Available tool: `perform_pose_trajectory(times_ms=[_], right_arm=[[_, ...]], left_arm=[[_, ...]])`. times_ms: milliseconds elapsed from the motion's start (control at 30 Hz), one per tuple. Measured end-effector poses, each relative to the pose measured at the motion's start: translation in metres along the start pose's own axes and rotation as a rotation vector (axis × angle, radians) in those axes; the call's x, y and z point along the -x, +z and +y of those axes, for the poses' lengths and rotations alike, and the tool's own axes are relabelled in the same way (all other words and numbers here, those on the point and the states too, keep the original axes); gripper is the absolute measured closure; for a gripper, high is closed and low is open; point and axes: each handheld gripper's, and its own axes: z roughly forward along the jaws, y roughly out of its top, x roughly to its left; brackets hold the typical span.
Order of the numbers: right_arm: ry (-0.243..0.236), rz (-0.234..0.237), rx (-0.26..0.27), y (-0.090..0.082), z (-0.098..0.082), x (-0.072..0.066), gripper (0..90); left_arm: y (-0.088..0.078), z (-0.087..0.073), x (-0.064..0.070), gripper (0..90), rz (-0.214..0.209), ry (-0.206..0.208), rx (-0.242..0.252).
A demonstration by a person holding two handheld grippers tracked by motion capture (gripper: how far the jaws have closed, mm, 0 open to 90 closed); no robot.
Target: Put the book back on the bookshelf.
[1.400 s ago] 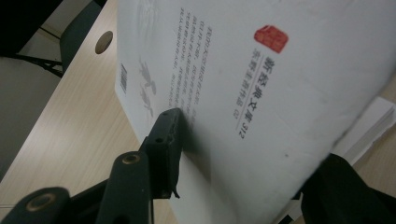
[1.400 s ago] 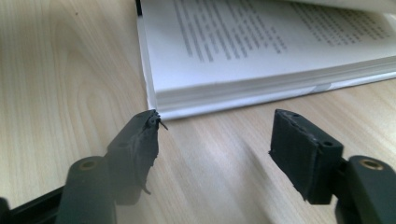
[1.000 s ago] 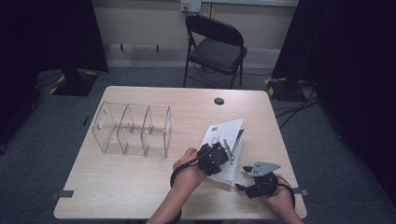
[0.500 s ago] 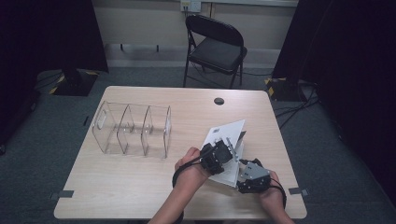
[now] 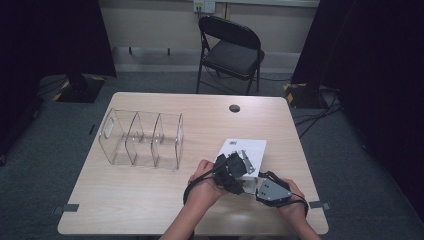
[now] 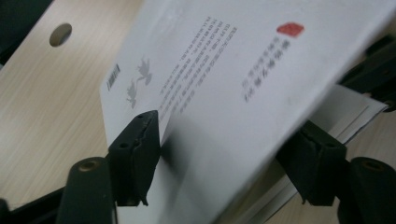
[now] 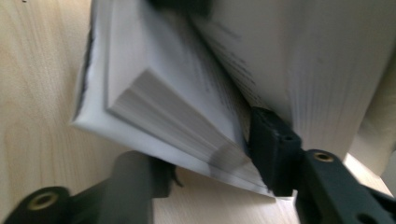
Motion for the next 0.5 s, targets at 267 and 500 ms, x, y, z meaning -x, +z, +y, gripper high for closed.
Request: perform_pose_trajectory(times_ms=[267, 500], right_arm=[[0.042, 0.036, 0.014, -0.012, -0.005, 0.014, 58.6], [0.033, 0.054, 0.001, -0.014, -0.002, 0.018, 58.6]], left_arm=[[-0.021, -0.038, -0.017, 23.9, -0.026, -0.08, 0.081], [-0.014, -0.073, -0.022, 19.9, -0.078, -0.172, 0.092]])
